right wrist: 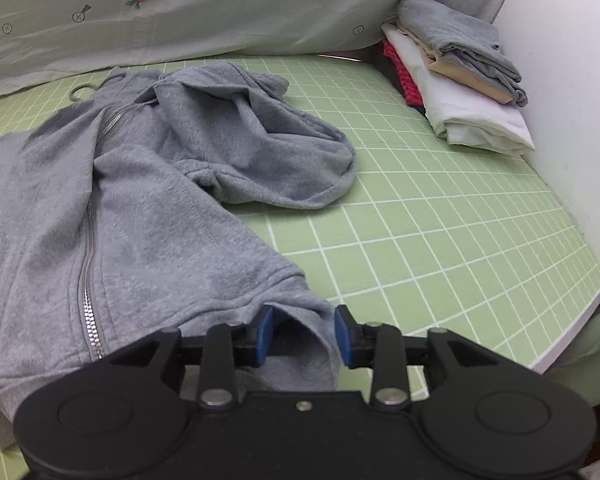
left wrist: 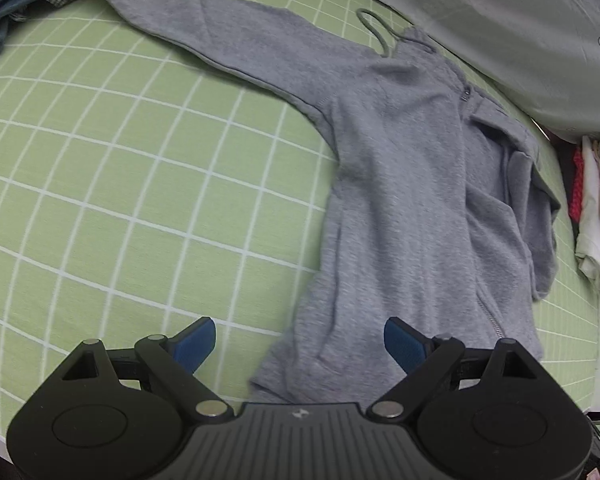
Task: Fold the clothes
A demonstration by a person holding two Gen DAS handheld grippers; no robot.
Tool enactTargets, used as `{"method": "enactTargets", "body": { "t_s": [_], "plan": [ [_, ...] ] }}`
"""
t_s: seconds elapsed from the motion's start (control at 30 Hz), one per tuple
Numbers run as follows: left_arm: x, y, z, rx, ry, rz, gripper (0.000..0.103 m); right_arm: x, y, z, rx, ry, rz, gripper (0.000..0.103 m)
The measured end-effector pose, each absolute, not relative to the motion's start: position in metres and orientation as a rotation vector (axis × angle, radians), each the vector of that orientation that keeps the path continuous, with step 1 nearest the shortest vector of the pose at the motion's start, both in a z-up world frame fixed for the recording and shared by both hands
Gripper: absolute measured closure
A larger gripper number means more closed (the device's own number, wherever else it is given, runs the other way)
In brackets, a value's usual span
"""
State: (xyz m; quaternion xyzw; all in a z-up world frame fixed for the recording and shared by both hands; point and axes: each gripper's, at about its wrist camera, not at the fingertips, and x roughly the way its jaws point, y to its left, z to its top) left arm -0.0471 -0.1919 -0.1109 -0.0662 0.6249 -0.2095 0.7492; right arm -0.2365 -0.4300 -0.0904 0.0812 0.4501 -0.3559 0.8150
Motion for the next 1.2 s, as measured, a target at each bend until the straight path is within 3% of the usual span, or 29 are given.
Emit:
{"method": "enactTargets", "body": {
  "t_s": [0.1, 0.17, 0.2, 0.27, 0.33, 0.43, 0.57, 0.63, 0.7, 0.8, 0.9, 0.97, 1.03, 1.1, 1.2],
  "plan": [
    [-0.056, -0.198, -0.121, -0.177, 1.399, -0.471, 0.016, -0.245, -0.442, -0.093, 0.194, 0.964, -0.751, 0.055],
    [-0.062, -0.200, -0.126, -0.191, 1.405, -0.464, 0.036, -0.250, -0.449, -0.096, 0.219, 0.978, -0.743, 0.055],
    [-0.065, -0.199, -0.126, -0.196, 1.394, -0.461, 0.039, -0.253, -0.453, -0.098, 0.232, 0.985, -0.736, 0.055],
    [-0.068, -0.197, -0.127, -0.234, 1.390, -0.462, 0.077, -0.257, -0.458, -0.100, 0.254, 0.985, -0.708, 0.063],
    [-0.069, -0.191, -0.127, -0.315, 1.395, -0.457, 0.086, -0.262, -0.461, -0.100, 0.278, 0.967, -0.679, 0.098],
    [-0.072, -0.184, -0.100, -0.310, 1.328, -0.449, 0.090, -0.273, -0.464, -0.079, 0.268, 0.893, -0.698, 0.099],
    [-0.072, -0.162, -0.020, -0.380, 1.159, -0.504, 0.090, -0.293, -0.454, -0.021, 0.252, 0.718, -0.690, 0.102],
    [-0.071, -0.154, 0.006, -0.354, 1.089, -0.503, 0.085, -0.293, -0.446, -0.017, 0.199, 0.716, -0.658, 0.102],
    [-0.063, -0.157, -0.013, -0.295, 1.120, -0.433, 0.081, -0.289, -0.441, -0.029, 0.168, 0.762, -0.620, 0.102],
    [-0.059, -0.157, -0.060, -0.260, 1.257, -0.321, 0.084, -0.281, -0.440, -0.076, 0.226, 0.947, -0.549, 0.102],
    [-0.070, -0.150, -0.073, -0.269, 1.294, -0.305, 0.079, -0.283, -0.427, -0.067, 0.189, 0.924, -0.475, 0.101],
    [-0.074, -0.152, -0.072, -0.215, 1.279, -0.282, 0.072, -0.280, -0.419, -0.061, 0.130, 0.918, -0.447, 0.087],
    [-0.071, -0.150, -0.074, -0.181, 1.292, -0.249, 0.063, -0.278, -0.422, -0.061, 0.151, 0.923, -0.445, 0.066],
    [-0.066, -0.148, -0.075, -0.188, 1.289, -0.267, 0.058, -0.279, -0.429, -0.060, 0.206, 0.922, -0.444, 0.064],
    [-0.063, -0.149, -0.073, -0.192, 1.246, -0.298, 0.037, -0.281, -0.436, -0.054, 0.255, 0.891, -0.462, 0.061]
  ]
}}
